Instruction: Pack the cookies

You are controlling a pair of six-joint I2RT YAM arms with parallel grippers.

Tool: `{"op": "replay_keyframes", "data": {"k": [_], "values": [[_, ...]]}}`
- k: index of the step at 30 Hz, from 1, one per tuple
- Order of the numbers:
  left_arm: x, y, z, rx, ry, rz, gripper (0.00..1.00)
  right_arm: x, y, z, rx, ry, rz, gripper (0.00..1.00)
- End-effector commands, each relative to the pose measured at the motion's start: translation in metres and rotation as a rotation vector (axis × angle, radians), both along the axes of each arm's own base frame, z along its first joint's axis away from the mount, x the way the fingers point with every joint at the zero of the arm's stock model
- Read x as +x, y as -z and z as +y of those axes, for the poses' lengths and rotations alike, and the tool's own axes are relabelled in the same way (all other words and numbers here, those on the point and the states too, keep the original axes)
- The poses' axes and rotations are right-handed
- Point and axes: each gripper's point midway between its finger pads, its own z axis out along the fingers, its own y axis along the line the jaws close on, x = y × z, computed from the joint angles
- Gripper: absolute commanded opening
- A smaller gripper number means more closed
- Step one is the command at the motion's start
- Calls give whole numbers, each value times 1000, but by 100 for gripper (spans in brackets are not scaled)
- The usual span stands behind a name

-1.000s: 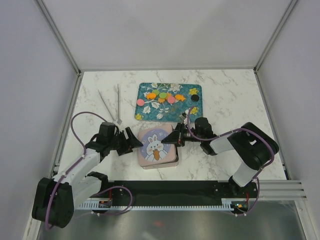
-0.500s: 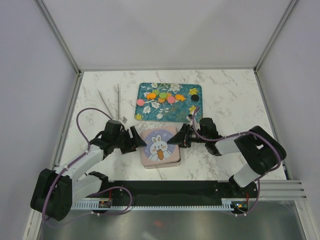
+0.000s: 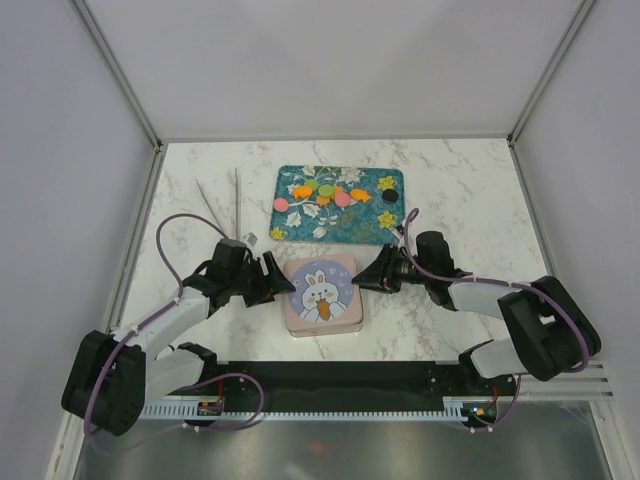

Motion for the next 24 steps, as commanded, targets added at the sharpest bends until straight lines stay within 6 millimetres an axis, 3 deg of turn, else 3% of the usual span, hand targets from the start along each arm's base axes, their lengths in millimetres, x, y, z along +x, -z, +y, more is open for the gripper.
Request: {"op": "replay_keyframes", "data": {"k": [1, 7, 10, 19, 24], "values": [[14, -8, -2, 6, -28, -42, 78, -1, 5, -11, -42, 2, -30, 39], [16, -13, -5, 4, -21, -47, 77, -1, 16, -23, -111, 24, -28, 40], [16, -15, -6, 5, -19, -51, 77, 0, 18, -29, -149, 42, -43, 45], [18, -25, -13, 10, 1, -64, 77, 4, 6, -39, -189, 98, -94, 73], [18, -29, -20, 14, 21, -65, 77, 4, 0, -40, -208, 100, -130, 80]]}}
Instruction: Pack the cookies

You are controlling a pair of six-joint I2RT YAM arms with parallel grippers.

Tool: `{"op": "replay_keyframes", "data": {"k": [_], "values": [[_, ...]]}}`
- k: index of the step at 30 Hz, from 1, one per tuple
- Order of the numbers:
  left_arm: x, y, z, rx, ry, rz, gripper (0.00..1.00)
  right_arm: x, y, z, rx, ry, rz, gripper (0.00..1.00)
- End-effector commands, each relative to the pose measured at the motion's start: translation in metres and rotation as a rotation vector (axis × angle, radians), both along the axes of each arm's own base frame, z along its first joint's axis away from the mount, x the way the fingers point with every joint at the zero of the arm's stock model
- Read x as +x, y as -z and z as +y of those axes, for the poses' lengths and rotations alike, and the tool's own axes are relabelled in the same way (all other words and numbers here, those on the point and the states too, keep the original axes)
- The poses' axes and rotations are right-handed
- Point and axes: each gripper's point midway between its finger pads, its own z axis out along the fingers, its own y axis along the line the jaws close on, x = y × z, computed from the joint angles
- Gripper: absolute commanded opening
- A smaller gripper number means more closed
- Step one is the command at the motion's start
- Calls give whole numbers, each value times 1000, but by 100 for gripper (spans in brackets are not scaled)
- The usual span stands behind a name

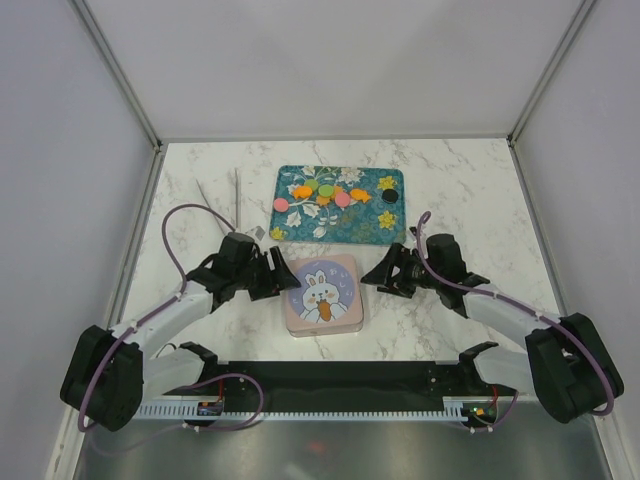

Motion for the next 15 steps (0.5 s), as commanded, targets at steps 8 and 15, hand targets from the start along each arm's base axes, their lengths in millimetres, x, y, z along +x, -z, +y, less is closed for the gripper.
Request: {"op": "replay_keyframes", "data": {"k": [8, 15], "values": [[10, -20, -14, 2, 3, -35, 76, -2, -2, 18, -96, -31, -82, 84], [7, -25, -22, 2, 30, -34, 74, 1, -4, 21, -119, -21, -101, 83]]}}
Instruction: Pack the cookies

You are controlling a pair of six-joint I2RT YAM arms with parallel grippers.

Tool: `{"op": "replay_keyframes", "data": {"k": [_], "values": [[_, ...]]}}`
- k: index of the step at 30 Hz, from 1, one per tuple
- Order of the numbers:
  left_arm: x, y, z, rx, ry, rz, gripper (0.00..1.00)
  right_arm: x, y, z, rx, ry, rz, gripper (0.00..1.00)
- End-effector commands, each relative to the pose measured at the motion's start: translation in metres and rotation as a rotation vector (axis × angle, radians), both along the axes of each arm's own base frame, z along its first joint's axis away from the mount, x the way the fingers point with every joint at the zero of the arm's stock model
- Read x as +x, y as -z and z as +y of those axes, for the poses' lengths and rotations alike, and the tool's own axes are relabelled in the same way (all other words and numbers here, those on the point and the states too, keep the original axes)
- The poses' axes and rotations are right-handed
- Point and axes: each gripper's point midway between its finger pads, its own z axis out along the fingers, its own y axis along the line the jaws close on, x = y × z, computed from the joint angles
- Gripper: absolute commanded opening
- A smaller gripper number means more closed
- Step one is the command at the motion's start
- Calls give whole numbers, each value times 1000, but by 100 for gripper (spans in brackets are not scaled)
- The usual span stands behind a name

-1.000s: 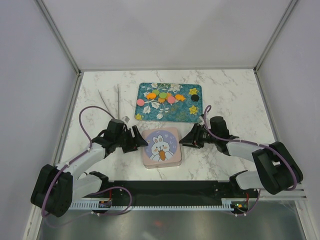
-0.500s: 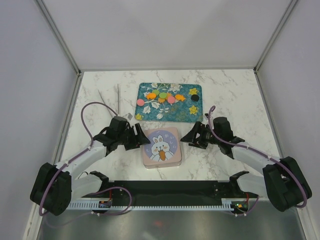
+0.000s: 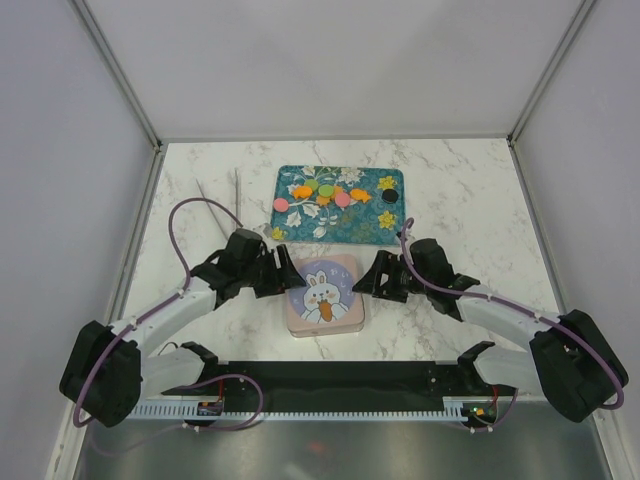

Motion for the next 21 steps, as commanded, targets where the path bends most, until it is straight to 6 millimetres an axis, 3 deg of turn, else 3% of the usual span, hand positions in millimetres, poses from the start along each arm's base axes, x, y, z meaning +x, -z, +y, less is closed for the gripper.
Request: {"op": "replay_keyframes", "data": {"k": [1, 14, 21], "values": [[8, -15, -8, -13, -13, -22, 74, 17, -14, 4, -8, 22, -64, 82], [13, -18, -16, 8, 12, -7, 74, 17, -6, 12, -15, 17, -42, 72], [21, -12, -18, 44, 19, 15, 74, 11, -5, 16, 5, 20, -28, 50]]}}
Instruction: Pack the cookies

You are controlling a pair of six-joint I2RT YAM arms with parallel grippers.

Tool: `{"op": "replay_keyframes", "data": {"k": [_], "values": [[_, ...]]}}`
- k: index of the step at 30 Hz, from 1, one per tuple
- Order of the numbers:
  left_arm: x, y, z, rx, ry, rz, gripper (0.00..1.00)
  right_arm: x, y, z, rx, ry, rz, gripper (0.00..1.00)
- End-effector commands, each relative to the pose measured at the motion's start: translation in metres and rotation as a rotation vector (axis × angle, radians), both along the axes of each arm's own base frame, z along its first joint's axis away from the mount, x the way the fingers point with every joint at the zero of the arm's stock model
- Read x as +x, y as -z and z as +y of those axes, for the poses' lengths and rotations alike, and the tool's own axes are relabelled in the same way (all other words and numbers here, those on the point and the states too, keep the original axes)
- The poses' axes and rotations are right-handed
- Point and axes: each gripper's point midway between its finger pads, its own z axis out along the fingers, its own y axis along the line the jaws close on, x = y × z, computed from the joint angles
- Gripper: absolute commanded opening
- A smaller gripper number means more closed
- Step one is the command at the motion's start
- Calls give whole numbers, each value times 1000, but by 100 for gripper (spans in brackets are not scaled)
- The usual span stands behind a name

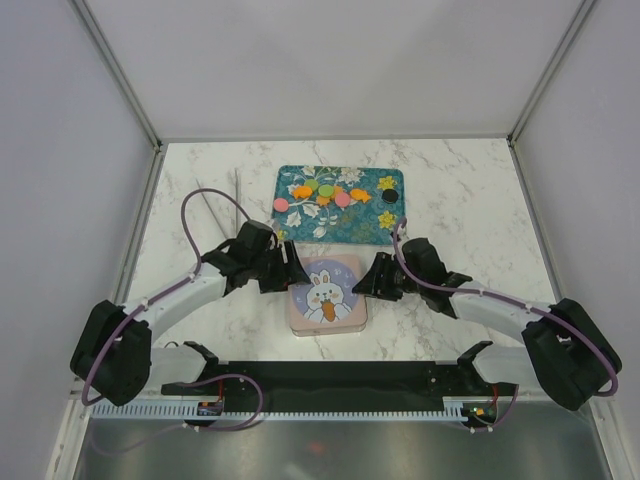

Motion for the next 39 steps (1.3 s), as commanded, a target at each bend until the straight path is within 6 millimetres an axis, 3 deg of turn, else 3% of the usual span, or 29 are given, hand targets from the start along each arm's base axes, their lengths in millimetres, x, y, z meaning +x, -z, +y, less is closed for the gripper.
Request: {"op": "replay_keyframes", "data": {"k": [1, 9, 18, 20, 21, 25, 30, 34, 35, 37, 39], "values": [[15, -13, -8, -3, 6, -40, 74, 6, -11, 7, 26, 20, -45, 50], [20, -9, -12, 26, 41, -14, 75, -11, -5, 14, 33, 11, -29, 47], [18, 8, -13, 67, 77, 43, 76, -37, -6, 32, 23, -35, -36, 36], [16, 14, -12, 77, 84, 60, 76, -37, -9, 30, 21, -29, -48, 40], [14, 17, -9, 89, 87, 65, 76, -36, -7, 26, 0, -15, -48, 49], [12, 27, -4, 122, 94, 84, 76, -28, -14, 18, -48, 18, -87, 66], [11, 29, 0, 139, 105, 83, 76, -10, -41, 3, -105, 95, -168, 79], [12, 24, -2, 135, 124, 77, 78, 10, -55, -10, -150, 132, -207, 82], [12, 21, -4, 125, 134, 74, 79, 23, -59, -18, -168, 153, -231, 82], [15, 14, -7, 114, 154, 56, 81, 34, -50, -24, -208, 155, -221, 82], [20, 5, -11, 102, 166, 35, 83, 47, -53, -24, -224, 120, -262, 83]]}}
